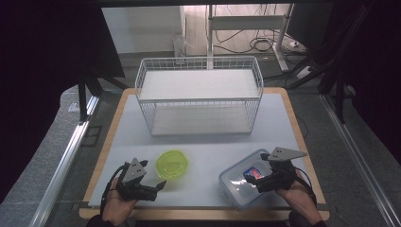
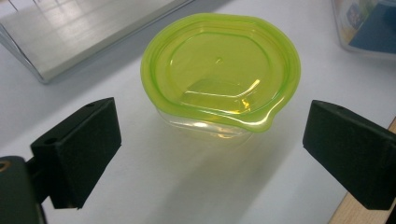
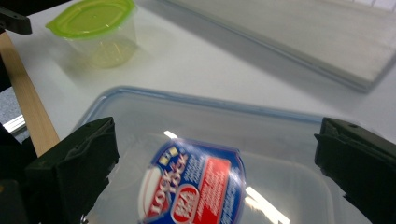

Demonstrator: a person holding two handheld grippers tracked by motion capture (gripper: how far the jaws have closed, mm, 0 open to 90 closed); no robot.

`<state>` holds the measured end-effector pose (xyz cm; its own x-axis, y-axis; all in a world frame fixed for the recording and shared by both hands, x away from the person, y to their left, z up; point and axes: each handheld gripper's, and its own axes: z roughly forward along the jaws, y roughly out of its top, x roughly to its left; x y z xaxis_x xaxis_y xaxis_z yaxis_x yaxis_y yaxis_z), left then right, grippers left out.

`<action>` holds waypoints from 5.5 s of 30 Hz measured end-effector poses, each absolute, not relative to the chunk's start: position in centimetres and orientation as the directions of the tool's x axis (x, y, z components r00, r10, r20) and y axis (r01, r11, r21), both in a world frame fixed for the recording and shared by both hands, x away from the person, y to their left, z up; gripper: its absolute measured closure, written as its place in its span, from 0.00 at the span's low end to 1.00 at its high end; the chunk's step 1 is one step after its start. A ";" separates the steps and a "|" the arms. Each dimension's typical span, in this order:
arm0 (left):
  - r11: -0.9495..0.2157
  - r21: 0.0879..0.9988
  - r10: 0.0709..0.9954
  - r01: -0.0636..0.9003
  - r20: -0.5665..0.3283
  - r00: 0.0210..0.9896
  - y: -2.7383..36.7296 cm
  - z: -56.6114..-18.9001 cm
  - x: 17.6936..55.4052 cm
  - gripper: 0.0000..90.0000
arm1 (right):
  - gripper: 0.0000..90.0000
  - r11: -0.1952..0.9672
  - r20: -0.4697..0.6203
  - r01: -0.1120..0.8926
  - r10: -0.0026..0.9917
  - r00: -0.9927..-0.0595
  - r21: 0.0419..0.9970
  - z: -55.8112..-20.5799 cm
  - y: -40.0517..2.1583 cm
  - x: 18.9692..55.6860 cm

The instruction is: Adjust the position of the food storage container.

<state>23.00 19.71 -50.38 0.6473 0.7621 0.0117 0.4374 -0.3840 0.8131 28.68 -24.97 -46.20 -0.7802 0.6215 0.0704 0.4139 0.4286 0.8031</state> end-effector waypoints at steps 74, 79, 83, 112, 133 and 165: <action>-0.322 0.815 0.682 0.482 -0.154 0.715 13.4 -48.5 26.8 1.00 | 0.10 0.487 -0.063 0.414 0.703 -0.709 0.769 -46.5 -25.0 28.7; -0.402 0.773 0.675 0.490 -0.111 0.729 11.1 -48.9 26.8 1.00 | 0.10 0.487 -0.068 0.410 0.703 -0.708 0.772 -46.4 -25.1 28.6; -0.391 0.757 0.689 0.523 -0.136 0.712 11.3 -49.0 26.9 1.00 | 0.11 0.485 -0.066 0.410 0.704 -0.707 0.773 -46.4 -25.2 28.6; -0.284 0.739 0.833 0.611 -0.125 0.539 18.3 -49.2 28.0 1.00 | 0.11 0.487 -0.083 0.391 0.701 -0.708 0.781 -46.4 -25.3 28.5; -0.314 0.775 0.737 0.548 -0.164 0.655 15.2 -49.7 26.7 0.97 | 0.54 0.388 0.015 0.492 0.773 -0.634 0.779 -45.3 -28.0 29.1; -0.413 0.752 0.496 0.514 -0.288 0.819 3.7 -52.2 23.6 0.96 | 1.00 0.420 -0.038 0.578 0.830 -0.557 0.699 -46.6 -33.2 26.5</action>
